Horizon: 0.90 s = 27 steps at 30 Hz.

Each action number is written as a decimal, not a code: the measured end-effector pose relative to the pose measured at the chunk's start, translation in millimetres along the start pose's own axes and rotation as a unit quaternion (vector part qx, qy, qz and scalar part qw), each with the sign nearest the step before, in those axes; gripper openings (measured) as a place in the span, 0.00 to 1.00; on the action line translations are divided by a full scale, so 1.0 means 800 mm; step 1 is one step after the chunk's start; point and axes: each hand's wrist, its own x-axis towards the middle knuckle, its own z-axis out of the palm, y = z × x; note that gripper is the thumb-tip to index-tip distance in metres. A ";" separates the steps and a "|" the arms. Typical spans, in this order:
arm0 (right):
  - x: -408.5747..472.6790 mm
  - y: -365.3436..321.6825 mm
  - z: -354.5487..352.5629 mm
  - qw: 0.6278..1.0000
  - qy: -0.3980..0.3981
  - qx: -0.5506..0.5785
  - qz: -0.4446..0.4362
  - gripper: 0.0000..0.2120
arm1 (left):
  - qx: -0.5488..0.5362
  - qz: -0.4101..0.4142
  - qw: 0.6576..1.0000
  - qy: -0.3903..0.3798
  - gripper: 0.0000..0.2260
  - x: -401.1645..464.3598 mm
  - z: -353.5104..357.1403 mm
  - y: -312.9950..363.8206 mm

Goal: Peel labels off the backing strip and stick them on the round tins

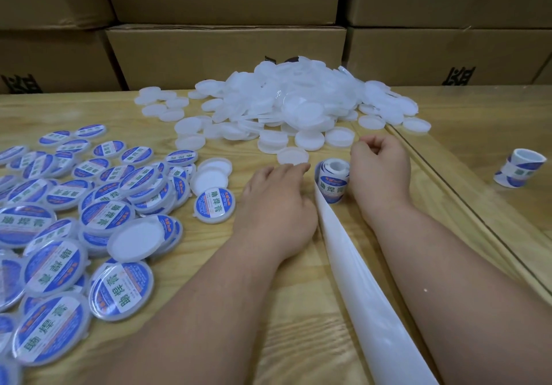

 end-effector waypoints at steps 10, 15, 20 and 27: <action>-0.001 -0.002 0.001 1.000 0.009 0.000 0.003 0.07 | 0.042 0.002 0.999 0.008 0.24 0.005 0.007 0.003; 0.001 0.001 0.002 1.000 0.009 0.000 0.001 0.08 | 0.022 -0.037 0.997 0.070 0.12 0.005 0.012 0.000; 0.003 0.002 0.002 1.000 0.008 0.001 0.004 0.08 | -0.009 -0.043 0.995 0.092 0.05 0.007 0.012 0.002; -0.004 -0.004 -0.002 1.000 -0.007 0.013 0.004 0.08 | -0.212 -0.054 0.970 0.101 0.08 -0.003 -0.003 0.009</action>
